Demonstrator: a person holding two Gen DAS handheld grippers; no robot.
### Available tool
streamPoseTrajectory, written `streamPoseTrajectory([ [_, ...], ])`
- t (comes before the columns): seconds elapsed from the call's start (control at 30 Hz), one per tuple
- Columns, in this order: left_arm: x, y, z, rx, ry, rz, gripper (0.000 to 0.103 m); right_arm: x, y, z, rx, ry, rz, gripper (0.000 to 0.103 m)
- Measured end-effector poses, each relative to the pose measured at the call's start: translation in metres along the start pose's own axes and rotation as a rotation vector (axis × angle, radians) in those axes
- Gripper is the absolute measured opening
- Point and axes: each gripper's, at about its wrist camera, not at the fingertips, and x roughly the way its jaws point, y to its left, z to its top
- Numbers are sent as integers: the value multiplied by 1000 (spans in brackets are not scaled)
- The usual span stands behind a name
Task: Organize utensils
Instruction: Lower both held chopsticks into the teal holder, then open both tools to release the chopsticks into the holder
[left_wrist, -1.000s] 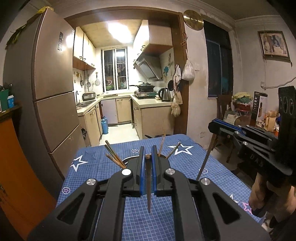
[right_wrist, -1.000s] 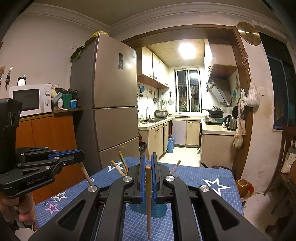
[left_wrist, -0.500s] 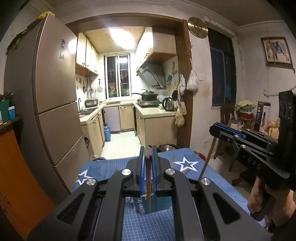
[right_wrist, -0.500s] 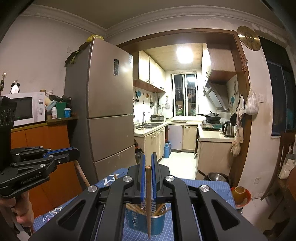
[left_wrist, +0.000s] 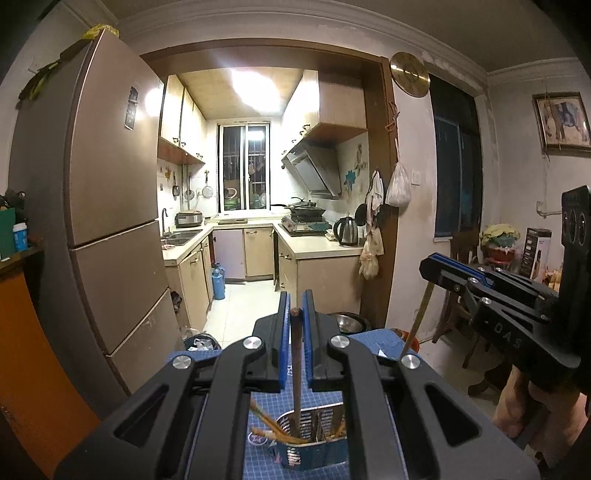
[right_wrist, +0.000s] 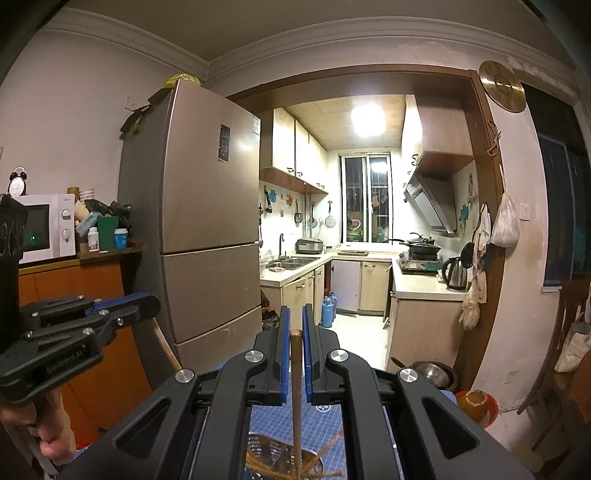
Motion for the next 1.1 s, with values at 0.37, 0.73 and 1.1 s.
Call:
streamPoseTrajectory([
  [0.37, 44, 4, -25, -4, 53, -21, 5, 51, -7, -34, 36, 62, 19, 7],
  [0.73, 77, 10, -49, -20, 117, -17, 5, 85, -9, -68, 42, 134, 18, 7],
  [1.1, 90, 16, -59, -36, 146, -6, 12, 97, -8, -79, 22, 164, 17, 31],
])
